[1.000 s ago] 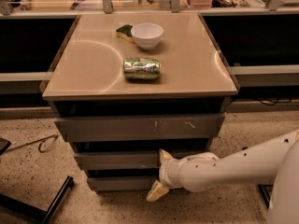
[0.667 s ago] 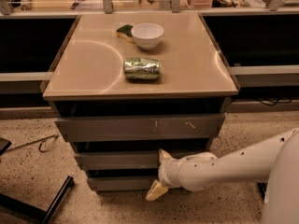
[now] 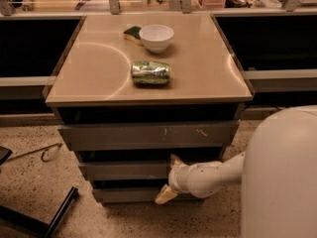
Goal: Open middle drawer
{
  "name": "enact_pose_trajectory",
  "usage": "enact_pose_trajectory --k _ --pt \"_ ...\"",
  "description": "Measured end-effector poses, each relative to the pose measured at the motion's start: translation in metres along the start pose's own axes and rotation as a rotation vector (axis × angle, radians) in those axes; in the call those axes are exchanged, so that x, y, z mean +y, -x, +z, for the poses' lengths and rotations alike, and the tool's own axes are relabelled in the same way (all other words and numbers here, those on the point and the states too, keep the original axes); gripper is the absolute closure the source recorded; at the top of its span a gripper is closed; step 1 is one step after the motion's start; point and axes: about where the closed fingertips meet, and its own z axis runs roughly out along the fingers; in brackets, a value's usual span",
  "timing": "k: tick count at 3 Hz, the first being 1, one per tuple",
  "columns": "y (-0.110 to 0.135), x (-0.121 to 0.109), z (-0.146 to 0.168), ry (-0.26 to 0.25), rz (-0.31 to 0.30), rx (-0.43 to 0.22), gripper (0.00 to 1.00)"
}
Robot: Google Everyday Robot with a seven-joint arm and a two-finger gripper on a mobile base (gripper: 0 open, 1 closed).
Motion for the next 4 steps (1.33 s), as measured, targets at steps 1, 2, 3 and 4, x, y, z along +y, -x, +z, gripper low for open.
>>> enact_pose_trajectory --k 1,2,3,4 --pt "-0.013 -0.006 0.022 0.003 0.029 0.011 0.0" --pt "-0.025 -0.007 0.042 0.021 0.055 0.023 0.0" --pt "-0.025 -0.008 0.045 0.024 0.056 0.025 0.0" --pt "-0.024 -0.007 0.05 0.047 0.05 0.034 0.0"
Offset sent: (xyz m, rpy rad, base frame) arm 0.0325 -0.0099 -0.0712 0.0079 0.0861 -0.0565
